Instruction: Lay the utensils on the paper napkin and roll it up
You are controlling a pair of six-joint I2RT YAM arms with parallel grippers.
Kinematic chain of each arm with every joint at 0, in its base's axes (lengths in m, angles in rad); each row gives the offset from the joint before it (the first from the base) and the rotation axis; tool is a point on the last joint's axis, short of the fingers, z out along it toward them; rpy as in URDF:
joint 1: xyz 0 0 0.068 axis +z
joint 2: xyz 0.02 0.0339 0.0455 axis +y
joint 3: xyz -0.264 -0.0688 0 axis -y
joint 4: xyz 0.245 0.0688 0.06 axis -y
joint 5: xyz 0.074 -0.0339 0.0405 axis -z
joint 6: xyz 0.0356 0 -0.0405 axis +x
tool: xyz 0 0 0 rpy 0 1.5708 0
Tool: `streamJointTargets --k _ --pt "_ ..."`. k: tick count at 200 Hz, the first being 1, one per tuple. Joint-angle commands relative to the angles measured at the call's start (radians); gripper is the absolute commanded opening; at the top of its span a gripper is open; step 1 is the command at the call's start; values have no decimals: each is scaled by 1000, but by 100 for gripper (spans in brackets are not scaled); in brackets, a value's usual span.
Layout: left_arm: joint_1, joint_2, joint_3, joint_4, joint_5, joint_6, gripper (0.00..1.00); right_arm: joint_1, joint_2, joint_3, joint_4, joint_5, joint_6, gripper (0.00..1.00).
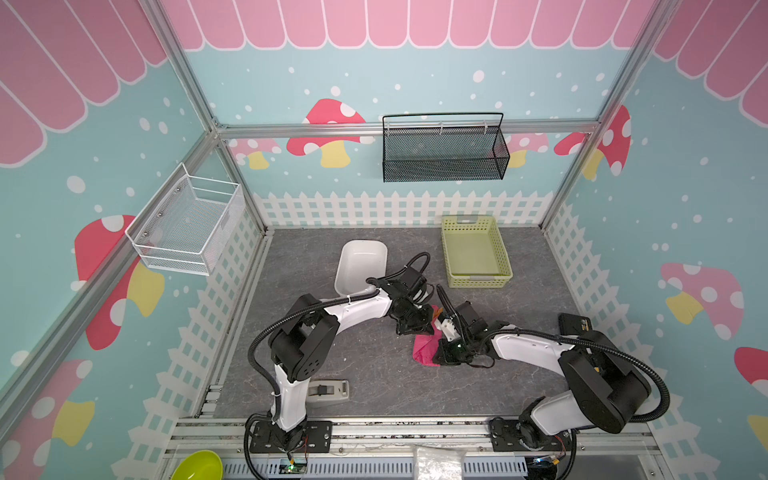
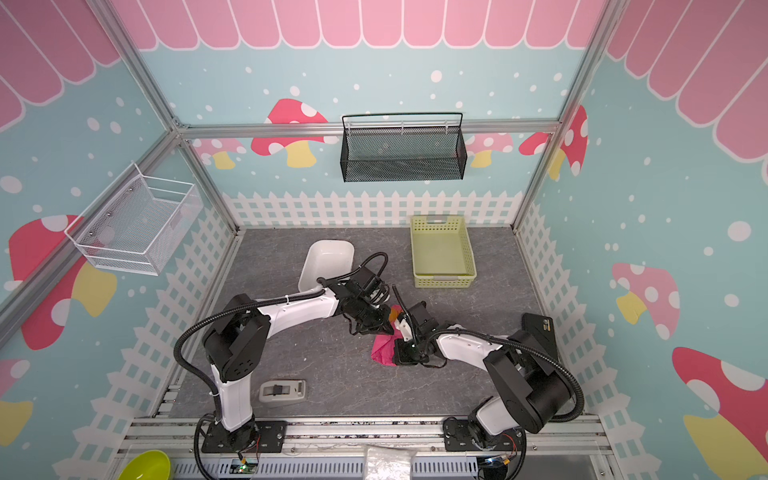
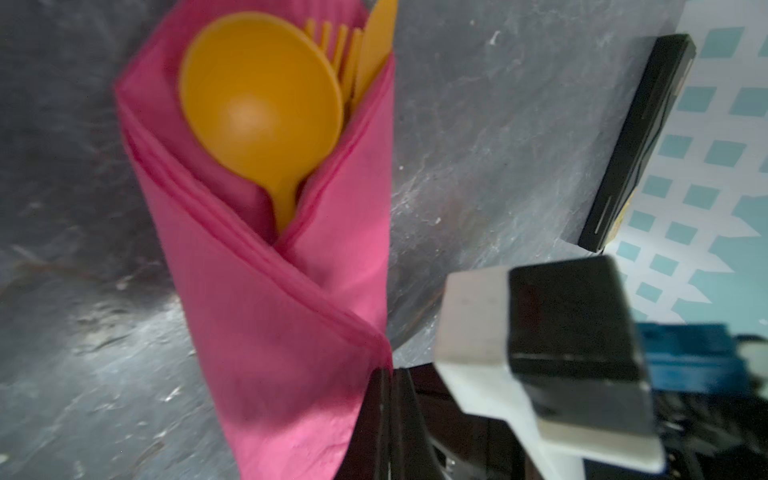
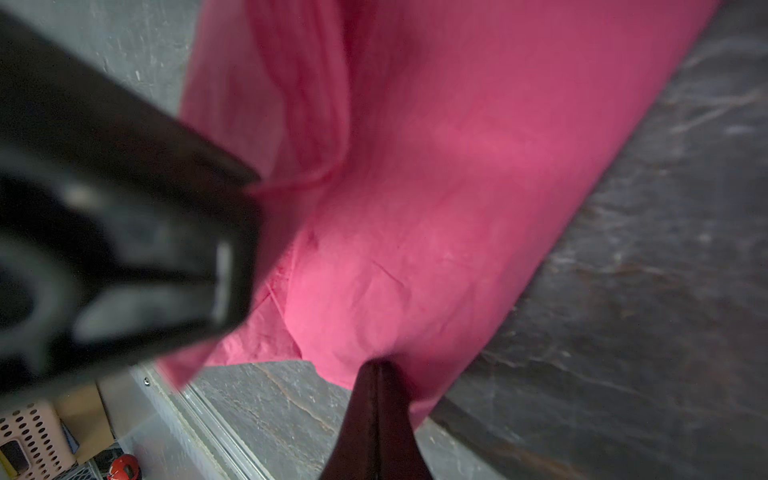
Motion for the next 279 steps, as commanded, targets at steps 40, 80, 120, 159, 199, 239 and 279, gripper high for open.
streamJointTargets --k 40,80,120,159,199,239,279 --pt "-14 97 28 58 71 -52 2 4 -66 -65 41 45 53 4" --pt "-14 153 65 104 112 -89 2 0 -111 -91 73 55 65 4" --pt "-15 198 92 175 156 -140 2 -18 -122 -112 89 41 73 4" --pt "-12 237 102 207 137 -160 2 -32 -131 -123 96 38 77 3" --pt "4 259 82 260 101 -201 1 -38 -147 -127 95 39 82 4" --pt "39 233 -4 348 59 -260 2 -73 -174 -126 96 34 83 7" --pt "73 200 -56 388 28 -274 2 -181 -208 -163 204 -116 106 7"
